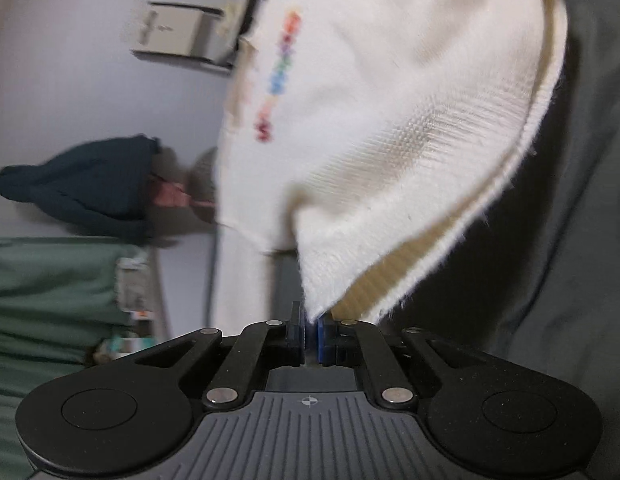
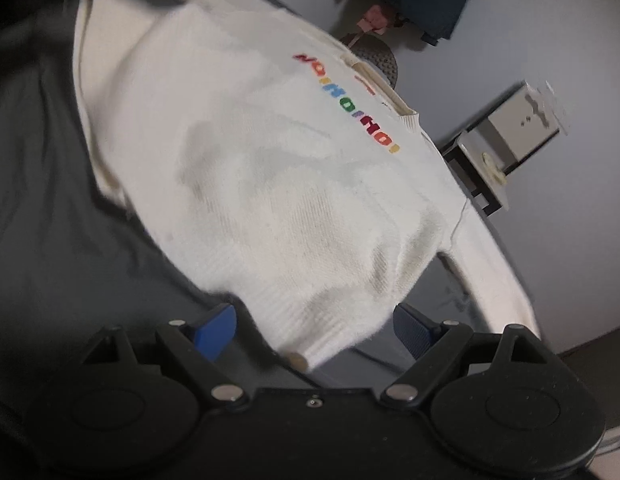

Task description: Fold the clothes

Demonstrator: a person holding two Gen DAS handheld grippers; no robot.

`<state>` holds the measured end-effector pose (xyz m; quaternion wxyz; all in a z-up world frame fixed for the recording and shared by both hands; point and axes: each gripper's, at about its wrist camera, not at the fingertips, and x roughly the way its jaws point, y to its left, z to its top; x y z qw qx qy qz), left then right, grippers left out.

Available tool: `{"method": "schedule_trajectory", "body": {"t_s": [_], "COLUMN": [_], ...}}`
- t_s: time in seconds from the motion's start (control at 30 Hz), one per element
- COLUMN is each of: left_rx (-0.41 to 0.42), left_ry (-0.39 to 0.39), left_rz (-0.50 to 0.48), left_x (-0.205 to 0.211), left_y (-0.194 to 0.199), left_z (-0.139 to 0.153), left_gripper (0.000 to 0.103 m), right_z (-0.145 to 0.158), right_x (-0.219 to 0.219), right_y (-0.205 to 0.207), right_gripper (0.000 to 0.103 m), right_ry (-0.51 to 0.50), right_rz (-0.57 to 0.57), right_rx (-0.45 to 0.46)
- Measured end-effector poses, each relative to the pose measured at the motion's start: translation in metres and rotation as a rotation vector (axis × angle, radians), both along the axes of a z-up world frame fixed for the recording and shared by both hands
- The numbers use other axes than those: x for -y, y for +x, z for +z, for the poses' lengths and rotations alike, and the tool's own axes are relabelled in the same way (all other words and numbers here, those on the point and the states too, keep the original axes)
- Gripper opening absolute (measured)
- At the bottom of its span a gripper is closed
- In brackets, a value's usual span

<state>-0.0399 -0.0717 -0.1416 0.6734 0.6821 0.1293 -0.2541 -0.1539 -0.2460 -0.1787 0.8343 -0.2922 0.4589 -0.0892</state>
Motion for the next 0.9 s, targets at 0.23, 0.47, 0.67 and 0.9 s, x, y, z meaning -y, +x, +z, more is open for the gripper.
{"method": "schedule_trajectory", "body": {"t_s": [0.23, 0.47, 0.67, 0.9], "left_rx": [-0.011, -0.096, -0.073, -0.049], "left_ry": [-0.018, 0.022, -0.087, -0.105], "left_rz": [0.027, 0.103, 0.139, 0.128], "left_x": [-0.01, -0.006, 0.001, 0.008], "left_y": [-0.02, 0.022, 0.042, 0.042], "left_z": [0.041, -0.005, 0.023, 0.031], "left_gripper": [0.005, 0.005, 0.005, 0.005], "right_z": [-0.012, -0.026, -0.042, -0.08], "right_x": [0.009, 0.022, 0.014, 0.029], "right_y": [-0.004, -0.001, 0.006, 0.028], "right_gripper": [0.086, 0.082, 0.08, 0.056], "right_ry": [-0.054, -0.024, -0.04, -0.173], "right_rz": [0.003, 0.006, 0.038, -0.053], "right_rx": [-0.034, -0.084, -0.096, -0.087]}}
